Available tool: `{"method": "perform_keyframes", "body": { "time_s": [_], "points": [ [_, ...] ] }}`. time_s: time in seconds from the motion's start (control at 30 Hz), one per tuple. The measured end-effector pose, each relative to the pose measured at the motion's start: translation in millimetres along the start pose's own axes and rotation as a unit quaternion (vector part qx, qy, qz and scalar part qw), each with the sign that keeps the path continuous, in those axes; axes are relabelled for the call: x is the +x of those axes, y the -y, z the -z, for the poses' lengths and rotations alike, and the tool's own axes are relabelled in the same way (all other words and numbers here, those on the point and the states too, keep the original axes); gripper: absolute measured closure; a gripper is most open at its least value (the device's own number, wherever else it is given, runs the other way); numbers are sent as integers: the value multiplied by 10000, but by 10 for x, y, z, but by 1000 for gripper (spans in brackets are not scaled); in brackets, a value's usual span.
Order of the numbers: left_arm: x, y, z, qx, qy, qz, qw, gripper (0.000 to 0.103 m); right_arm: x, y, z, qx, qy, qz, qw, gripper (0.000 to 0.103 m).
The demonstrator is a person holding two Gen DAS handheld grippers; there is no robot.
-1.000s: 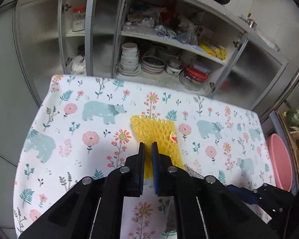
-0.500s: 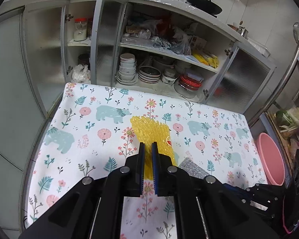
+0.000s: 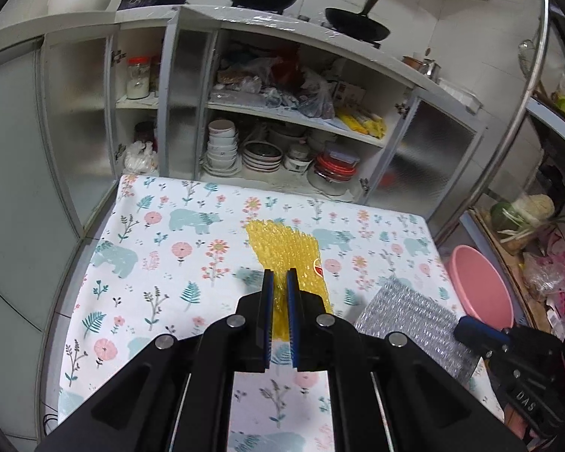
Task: Collect trash
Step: 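Grasp the yellow mesh foam with the left tool while the right grasps the silver foil mat, then carry the yellow foam and silver mat over the pink bucket and release both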
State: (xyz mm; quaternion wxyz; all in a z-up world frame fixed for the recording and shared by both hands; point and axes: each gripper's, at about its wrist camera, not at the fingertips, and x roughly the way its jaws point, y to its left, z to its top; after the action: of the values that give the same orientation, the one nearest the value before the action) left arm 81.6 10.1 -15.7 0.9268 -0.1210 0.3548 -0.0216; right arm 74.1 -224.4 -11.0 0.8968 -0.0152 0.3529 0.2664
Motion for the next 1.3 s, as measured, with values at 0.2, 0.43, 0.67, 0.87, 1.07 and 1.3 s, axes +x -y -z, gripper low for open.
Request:
{"method": "perform_keyframes", "body": {
  "time_s": [0.2,0.43,0.67,0.87,1.07,1.3],
  "points": [
    [-79,304,20,245,27,189,9995,97,-248,218,18,198,235,262,9992,100],
    [-82,765,-7,568,71,490,9972,97,-562,599,56,498,522,666,9952,100],
    [-20,1352,-24,975,79,850,9916,97,-849,1050,84,780,804,1162,9869,100],
    [88,1906,-17,1327,55,1212,9837,97,-1024,1438,143,990,940,1603,9776,100],
    [310,2360,61,1611,-93,1441,9763,97,-1031,1784,204,1166,922,1937,9697,100],
    [656,2727,175,1833,-328,1602,9694,97,-900,2089,299,1410,815,2139,9632,100]
  ]
}}
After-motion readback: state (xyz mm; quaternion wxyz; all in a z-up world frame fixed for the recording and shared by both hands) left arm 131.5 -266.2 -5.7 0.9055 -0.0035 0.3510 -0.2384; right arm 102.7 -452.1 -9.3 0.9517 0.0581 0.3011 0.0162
